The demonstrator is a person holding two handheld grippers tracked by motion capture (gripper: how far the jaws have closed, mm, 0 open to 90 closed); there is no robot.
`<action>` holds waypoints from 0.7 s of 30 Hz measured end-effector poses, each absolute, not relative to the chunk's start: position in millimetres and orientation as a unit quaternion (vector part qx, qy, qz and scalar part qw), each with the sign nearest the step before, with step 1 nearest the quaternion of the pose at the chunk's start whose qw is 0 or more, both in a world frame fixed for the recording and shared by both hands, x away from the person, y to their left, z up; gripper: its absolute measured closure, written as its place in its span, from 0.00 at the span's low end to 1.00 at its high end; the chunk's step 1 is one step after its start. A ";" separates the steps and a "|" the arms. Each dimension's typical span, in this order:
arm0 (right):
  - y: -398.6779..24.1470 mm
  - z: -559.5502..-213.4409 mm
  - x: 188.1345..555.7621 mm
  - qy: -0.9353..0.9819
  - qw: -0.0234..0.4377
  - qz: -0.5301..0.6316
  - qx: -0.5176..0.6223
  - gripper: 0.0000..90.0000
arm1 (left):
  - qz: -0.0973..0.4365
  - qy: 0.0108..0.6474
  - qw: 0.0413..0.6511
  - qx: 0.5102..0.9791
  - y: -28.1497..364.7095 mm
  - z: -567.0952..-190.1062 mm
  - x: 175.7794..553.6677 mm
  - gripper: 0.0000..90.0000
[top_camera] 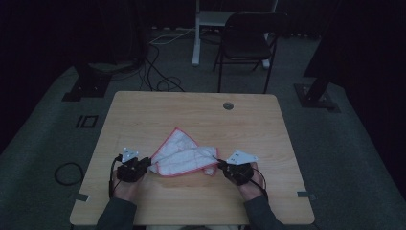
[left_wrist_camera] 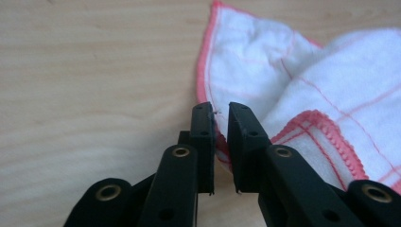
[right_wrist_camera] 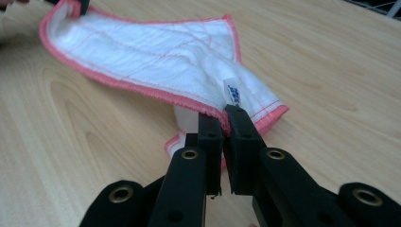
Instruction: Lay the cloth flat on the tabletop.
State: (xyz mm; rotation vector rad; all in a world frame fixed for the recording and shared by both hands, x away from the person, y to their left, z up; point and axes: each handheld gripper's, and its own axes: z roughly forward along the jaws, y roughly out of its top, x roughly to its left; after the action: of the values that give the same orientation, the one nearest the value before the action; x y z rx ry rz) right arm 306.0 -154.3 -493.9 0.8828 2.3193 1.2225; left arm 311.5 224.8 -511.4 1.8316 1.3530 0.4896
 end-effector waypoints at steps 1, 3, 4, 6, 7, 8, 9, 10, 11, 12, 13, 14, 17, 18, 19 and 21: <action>-153.7 -495.4 304.3 0.824 0.185 0.434 0.315 0.96 | 0.196 0.533 0.395 0.722 224.6 -509.5 312.8 0.90; -154.0 -498.1 302.5 0.823 0.182 0.435 0.317 0.96 | 0.203 0.530 0.394 0.723 223.8 -504.3 317.3 0.89; -154.2 -499.1 302.0 0.824 0.182 0.434 0.316 0.96 | 0.208 0.529 0.395 0.722 223.1 -501.6 320.0 0.89; -154.3 -501.4 299.6 0.824 0.179 0.433 0.318 0.96 | 0.218 0.526 0.395 0.721 220.7 -495.0 326.4 0.89; -154.4 -502.8 298.1 0.825 0.178 0.432 0.317 0.96 | 0.223 0.524 0.394 0.721 220.2 -492.5 328.5 0.89; -154.1 -503.7 297.0 0.825 0.178 0.432 0.317 0.96 | 0.226 0.523 0.396 0.721 219.7 -488.9 331.2 0.88; -153.9 -504.8 295.4 0.826 0.176 0.432 0.317 0.96 | 0.229 0.523 0.398 0.718 218.8 -485.2 333.8 0.88; -153.7 -505.9 294.2 0.827 0.176 0.430 0.315 0.96 | 0.234 0.520 0.398 0.719 218.2 -480.2 336.7 0.87; -153.1 -507.5 292.4 0.828 0.173 0.431 0.314 0.96 | 0.236 0.518 0.400 0.718 217.1 -477.7 338.5 0.87; -152.7 -508.5 291.3 0.830 0.172 0.429 0.313 0.96 | 0.236 0.515 0.400 0.721 215.3 -474.8 341.6 0.87; -151.9 -509.7 289.8 0.830 0.171 0.428 0.313 0.96 | 0.235 0.509 0.398 0.726 212.8 -472.7 345.1 0.86; -151.1 -510.9 288.6 0.831 0.168 0.428 0.313 0.96 | 0.235 0.500 0.397 0.733 208.1 -471.7 350.2 0.86; -148.1 -513.9 286.3 0.834 0.166 0.426 0.308 0.96 | 0.230 0.480 0.385 0.754 192.8 -474.7 364.0 0.85; -147.5 -514.3 285.9 0.835 0.165 0.426 0.307 0.96 | 0.228 0.469 0.379 0.765 184.7 -477.8 370.6 0.85; -146.9 -514.7 285.4 0.836 0.165 0.424 0.306 0.96 | 0.228 0.461 0.373 0.772 178.3 -480.6 376.0 0.85; -146.4 -515.1 284.6 0.837 0.164 0.424 0.305 0.96 | 0.224 0.454 0.363 0.782 167.4 -485.9 385.1 0.85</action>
State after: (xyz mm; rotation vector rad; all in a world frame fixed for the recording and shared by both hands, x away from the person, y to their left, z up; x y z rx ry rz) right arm 284.6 -146.4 -515.1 0.8695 2.3863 1.2074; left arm 385.1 167.4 -485.9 2.0130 1.1687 0.5752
